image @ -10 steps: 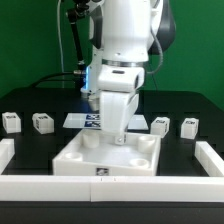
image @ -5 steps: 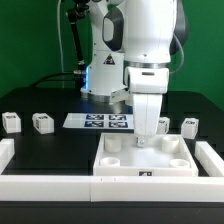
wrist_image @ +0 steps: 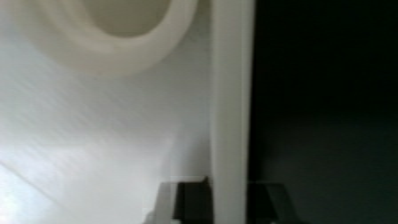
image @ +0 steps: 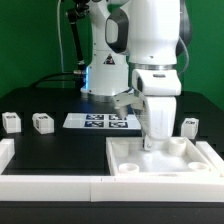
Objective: Assemble square table
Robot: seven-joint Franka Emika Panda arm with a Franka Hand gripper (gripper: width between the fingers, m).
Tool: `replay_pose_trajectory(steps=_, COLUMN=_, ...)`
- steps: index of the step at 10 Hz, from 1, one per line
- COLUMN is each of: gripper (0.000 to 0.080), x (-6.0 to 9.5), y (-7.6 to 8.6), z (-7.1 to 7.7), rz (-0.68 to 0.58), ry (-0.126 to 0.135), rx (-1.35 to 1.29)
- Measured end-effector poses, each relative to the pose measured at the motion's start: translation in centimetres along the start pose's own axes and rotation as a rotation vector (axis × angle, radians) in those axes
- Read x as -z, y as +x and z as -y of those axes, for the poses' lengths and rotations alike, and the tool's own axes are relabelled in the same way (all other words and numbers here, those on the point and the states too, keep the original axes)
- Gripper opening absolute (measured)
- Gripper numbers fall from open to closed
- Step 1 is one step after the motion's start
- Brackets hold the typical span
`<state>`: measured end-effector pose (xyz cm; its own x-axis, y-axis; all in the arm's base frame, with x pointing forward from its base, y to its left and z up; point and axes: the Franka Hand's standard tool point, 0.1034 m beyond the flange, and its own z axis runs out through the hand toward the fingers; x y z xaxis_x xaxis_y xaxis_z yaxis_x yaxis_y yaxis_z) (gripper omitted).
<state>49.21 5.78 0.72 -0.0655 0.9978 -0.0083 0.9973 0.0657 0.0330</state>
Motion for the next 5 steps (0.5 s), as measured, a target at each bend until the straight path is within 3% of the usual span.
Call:
replay_pose_trajectory(steps=2, gripper=0.0051, x=-0.01, y=1.06, z=-0.32, rz=0.001, ry=0.020, rx=-0.032)
replay_pose_trajectory(steps=5, gripper=0.0054, x=-0.11, y=1.04, z=-0.34, rz=0.019, ry=0.037, rx=-0.093)
